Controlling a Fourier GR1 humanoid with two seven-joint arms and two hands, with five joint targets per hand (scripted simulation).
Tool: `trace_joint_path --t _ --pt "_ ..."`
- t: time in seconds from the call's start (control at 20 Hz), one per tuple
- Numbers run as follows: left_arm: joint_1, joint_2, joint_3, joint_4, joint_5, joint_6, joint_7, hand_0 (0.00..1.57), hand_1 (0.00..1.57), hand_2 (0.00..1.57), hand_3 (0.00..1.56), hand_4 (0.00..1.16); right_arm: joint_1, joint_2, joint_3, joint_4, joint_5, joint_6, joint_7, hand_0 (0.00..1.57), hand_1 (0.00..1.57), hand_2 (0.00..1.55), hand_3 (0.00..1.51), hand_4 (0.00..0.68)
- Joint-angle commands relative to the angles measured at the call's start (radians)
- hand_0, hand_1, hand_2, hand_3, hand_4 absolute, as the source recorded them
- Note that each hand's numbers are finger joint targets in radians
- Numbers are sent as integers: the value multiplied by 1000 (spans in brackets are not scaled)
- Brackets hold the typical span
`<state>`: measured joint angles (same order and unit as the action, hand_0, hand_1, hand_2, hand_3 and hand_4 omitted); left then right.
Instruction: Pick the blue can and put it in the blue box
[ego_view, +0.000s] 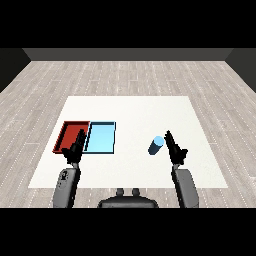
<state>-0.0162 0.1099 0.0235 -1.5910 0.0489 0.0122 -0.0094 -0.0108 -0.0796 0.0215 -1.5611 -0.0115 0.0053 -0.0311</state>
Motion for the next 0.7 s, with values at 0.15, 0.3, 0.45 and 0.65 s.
trace_joint_path --t 0.15,0.3,0.45,0.65 --pt "12 -9 -29 28 -40 -18 2 0 0 0 0 0 -24 -124 -143 47 -81 112 -15 0 0 0 0 0" --pt "-30 -73 -9 -85 34 -18 -203 0 0 0 0 0 -54 -57 -159 -19 -216 176 -158 0 0 0 0 0" --pt "15 -92 -13 -56 38 -44 -341 0 0 0 0 0 -40 -137 -231 2 -294 284 -201 0 0 0 0 0" --pt "32 -108 -18 43 28 -67 -464 0 0 0 0 0 -35 -167 -270 121 -304 373 -315 0 0 0 0 0"
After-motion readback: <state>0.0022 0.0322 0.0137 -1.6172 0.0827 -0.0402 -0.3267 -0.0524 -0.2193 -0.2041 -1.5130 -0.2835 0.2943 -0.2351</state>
